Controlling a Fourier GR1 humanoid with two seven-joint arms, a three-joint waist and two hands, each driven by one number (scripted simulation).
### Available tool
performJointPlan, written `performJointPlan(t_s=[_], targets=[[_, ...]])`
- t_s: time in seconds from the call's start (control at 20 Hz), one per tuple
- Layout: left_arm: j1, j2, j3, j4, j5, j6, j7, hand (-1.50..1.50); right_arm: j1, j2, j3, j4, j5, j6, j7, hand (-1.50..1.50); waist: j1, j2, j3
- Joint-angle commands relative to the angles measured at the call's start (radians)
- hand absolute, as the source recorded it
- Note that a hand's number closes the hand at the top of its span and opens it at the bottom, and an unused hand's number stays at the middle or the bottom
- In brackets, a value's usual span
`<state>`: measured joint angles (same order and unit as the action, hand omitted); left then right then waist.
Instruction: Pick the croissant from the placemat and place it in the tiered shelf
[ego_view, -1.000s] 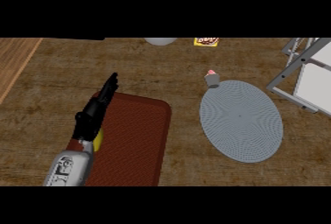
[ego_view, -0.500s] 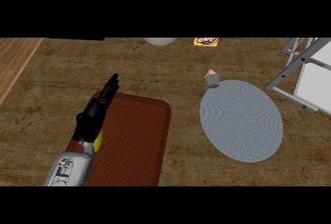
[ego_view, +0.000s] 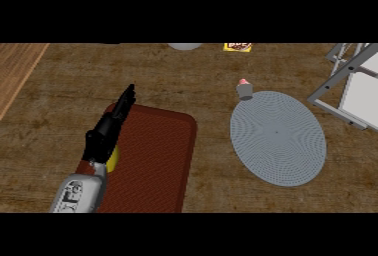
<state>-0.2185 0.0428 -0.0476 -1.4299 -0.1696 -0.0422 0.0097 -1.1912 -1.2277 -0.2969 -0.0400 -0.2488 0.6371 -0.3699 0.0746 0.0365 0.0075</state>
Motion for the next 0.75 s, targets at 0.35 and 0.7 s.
performJointPlan(t_s=[0.35, 0.7], targets=[[0.001, -0.003, -0.001, -0.004, 0.001, 0.002, -0.016, 0.0, 0.091, -0.114, 0.053, -0.007, 0.056, 0.094, 0.059, -1.5, 0.007, 0.021, 0.01], [-0.015, -0.012, 0.006, -0.012, 0.007, 0.012, -0.005, 0.0, 0.138, -0.137, 0.061, -0.025, 0.066, 0.154, 0.022, -1.5, -0.004, 0.022, 0.017]])
